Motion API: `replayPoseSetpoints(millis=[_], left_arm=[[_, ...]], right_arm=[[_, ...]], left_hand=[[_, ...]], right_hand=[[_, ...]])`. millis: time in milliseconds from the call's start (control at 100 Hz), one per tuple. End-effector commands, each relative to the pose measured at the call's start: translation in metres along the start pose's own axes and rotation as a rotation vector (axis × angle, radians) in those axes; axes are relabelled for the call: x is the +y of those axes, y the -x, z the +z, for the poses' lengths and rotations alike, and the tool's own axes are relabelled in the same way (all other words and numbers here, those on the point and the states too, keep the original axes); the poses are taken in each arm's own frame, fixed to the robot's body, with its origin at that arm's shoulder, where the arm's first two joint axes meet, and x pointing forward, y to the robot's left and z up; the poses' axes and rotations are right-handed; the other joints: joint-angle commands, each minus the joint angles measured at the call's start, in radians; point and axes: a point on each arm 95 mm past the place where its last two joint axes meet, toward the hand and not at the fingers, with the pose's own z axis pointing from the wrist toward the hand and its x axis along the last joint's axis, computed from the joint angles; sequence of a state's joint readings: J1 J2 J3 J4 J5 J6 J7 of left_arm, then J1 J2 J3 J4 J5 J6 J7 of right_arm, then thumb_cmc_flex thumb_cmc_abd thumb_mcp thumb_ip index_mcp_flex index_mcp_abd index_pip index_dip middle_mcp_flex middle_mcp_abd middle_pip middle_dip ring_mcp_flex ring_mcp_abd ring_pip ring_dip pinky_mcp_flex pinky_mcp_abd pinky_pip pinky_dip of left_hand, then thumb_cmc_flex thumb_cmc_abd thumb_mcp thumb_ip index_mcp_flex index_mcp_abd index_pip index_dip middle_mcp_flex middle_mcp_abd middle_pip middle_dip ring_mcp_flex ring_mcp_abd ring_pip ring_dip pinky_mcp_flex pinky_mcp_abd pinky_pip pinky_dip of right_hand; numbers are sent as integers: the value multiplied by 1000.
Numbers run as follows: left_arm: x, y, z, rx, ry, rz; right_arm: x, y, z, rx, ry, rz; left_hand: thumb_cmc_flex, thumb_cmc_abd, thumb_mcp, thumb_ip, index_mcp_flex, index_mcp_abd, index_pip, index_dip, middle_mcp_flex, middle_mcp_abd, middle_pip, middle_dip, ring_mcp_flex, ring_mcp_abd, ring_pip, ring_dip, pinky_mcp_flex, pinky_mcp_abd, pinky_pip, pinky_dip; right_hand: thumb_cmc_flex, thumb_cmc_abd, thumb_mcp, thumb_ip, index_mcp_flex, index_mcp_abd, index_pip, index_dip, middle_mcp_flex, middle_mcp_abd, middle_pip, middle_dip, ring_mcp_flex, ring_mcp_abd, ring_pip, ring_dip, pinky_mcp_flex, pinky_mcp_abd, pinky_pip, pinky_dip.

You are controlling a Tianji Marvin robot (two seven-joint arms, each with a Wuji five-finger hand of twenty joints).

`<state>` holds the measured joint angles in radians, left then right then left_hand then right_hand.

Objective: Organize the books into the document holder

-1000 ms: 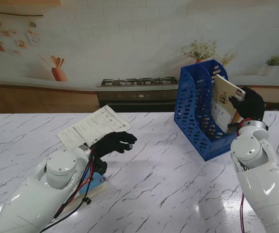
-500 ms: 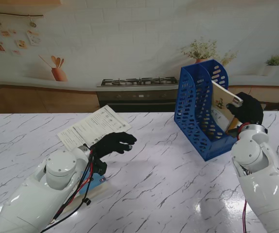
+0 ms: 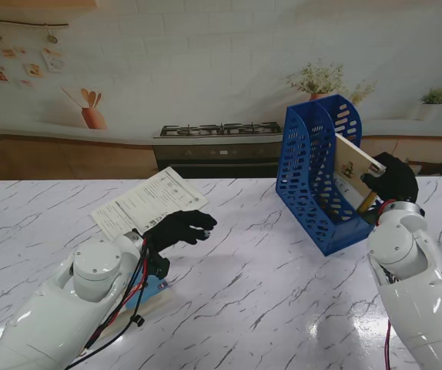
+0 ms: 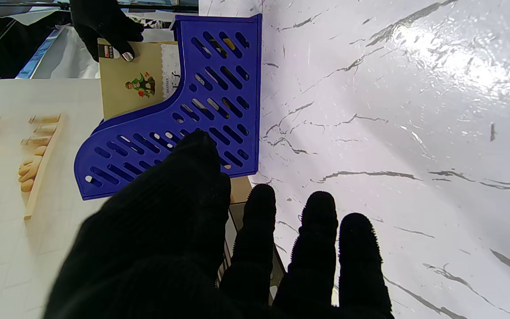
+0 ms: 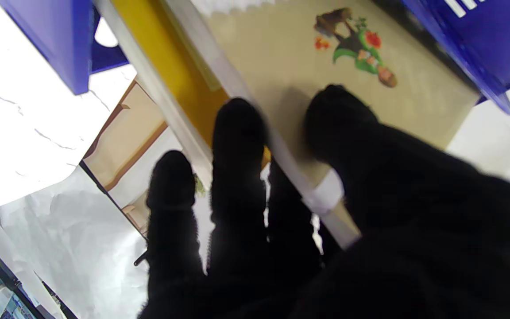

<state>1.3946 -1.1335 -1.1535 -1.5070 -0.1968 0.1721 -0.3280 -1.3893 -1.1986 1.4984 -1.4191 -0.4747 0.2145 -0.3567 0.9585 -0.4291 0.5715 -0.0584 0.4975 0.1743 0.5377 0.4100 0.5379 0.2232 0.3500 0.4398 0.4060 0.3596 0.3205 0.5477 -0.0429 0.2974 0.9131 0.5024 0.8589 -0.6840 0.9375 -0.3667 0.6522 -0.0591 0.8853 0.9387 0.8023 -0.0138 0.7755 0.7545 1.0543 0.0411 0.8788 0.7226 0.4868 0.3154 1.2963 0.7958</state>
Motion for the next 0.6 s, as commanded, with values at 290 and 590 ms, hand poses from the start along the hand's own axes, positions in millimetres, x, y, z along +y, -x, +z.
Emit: replayPoseSetpoints(millis=[290,590], left_arm=[[4,-2,2,29,17,6],[4,-3,2,26,16,15]], right_arm=[[10,-9,-4,30,1,12],[17,-15,-8,64,24,12]], left_hand=[[-12,25,-26,23,11,-11,0,4,4,-13,-4,-2,-11,-28,0,-10,-21,-25,-36,-9],[-13,25,-29,23,8,-12,-6,0,1,-13,-6,-2,-16,-29,-5,-10,-24,-24,-41,-10]], right_hand=[[-18,70,38,144,-39,-1,-194,-232,-125,14,-175,-177,-199,-52,-386,-146,-121,98,-73,1],[-118,95,13,244,-25,-10,-371,-208,-142,-8,-256,-267,-257,-20,-494,-252,-185,130,-130,6]])
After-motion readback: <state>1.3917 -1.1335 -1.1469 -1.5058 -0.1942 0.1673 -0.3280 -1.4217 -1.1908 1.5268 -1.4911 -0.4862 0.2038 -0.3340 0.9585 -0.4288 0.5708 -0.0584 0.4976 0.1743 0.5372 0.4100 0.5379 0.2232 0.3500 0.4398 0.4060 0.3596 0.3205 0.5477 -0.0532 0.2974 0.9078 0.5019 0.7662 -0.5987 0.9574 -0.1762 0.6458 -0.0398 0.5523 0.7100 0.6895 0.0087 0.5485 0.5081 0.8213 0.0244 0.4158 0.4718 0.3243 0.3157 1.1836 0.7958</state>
